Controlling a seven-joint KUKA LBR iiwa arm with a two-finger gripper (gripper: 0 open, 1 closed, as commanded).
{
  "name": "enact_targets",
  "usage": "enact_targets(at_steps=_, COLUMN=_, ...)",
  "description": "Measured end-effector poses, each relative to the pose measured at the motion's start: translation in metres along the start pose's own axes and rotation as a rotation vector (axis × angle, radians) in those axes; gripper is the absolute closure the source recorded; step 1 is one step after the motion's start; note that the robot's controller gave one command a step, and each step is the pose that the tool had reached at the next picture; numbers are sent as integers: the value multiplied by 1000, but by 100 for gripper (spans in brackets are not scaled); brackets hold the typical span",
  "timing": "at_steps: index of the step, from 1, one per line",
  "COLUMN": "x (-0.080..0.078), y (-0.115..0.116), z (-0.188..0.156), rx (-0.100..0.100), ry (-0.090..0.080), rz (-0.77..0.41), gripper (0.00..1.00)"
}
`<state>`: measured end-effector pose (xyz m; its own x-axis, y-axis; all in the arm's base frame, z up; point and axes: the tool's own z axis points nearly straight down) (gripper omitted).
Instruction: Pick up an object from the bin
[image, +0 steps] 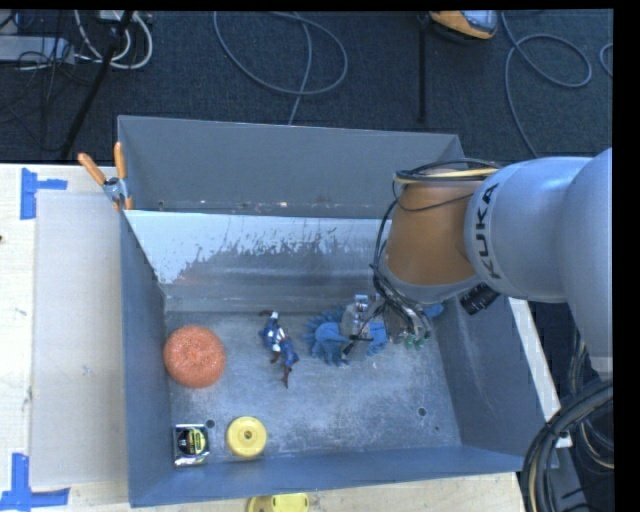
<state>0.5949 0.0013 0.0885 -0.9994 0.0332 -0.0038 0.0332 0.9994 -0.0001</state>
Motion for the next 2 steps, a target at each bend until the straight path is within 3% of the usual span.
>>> enact_targets(at_steps=1, x=0, y=0, z=-1, rx=0, ry=0, rz=1, gripper=100)
enact_targets(at_steps=2, x=-8, y=-18, z=-34, rx=-1, ry=-5, rz=66, gripper=100)
